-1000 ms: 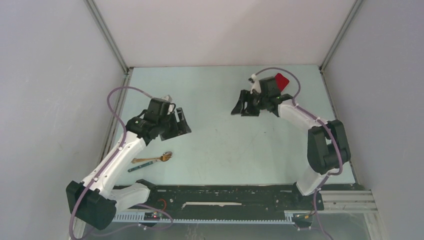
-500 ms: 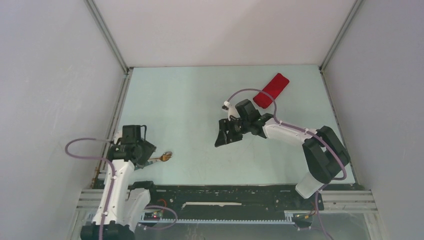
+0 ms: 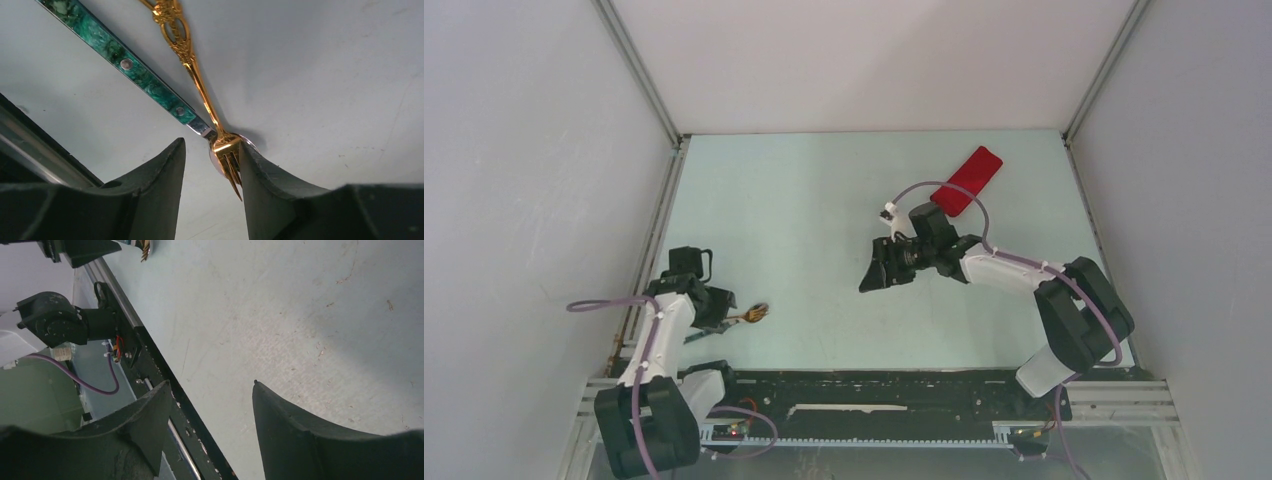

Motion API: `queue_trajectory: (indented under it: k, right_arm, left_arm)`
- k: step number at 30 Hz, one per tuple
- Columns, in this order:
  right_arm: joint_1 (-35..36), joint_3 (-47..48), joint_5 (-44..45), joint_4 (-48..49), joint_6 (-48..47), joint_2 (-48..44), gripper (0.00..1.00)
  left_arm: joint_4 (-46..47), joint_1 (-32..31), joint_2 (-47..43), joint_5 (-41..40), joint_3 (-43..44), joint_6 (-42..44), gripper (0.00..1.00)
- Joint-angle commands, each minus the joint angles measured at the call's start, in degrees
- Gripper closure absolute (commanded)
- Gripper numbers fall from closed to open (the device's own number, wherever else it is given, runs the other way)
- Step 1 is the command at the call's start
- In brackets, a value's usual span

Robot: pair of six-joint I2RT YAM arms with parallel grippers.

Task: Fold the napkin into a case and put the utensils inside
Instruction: Pick up the utensils from the corner of the board.

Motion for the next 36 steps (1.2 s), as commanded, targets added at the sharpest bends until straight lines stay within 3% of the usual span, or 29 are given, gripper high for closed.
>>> queue_trajectory:
  k: [1,10,16,19,22,32,36]
  right_arm:
    - [-1.1,-0.7,-2.6,4.1,1.8,-2.1,0.32]
    - [-1.1,-0.9,-3.0,6.1,2.1,-1.6,0.33]
    - [-1.3,-1.0,-2.6,6.2,2.0,-1.6,0.33]
    - [-1.5,-1.0,-2.5,6.0,2.0,-1.6,0.33]
    - [-1.7,-1.0,-2.3,5.9,1.9,-1.4,0.33]
    - [-0.9,-1.0,-3.4,9.7,3.9,2.9,0.33]
    - [1.8,0.3,-4.5,13.8,9.3,6.6,0.34]
  left_arm:
    - [4.0,0.4,1.3,0.9,-2.1,-4.2,0.51]
    - [10.2,0.4,8.4,1.9,-3.2,-4.7,0.63]
    - [12.2,0.6,12.0,1.2,-2.9,-3.8,0.64]
    - [12.9,0.6,14.1,2.3,-2.2,-2.2,0.78]
    - [12.8,-0.3,14.1,3.6,-1.7,-1.6,0.83]
    - [12.0,-15.9,9.8,5.9,0.3,-10.6,1.00]
    - [12.6,-19.5,7.6,7.5,0.1,-14.1,1.00]
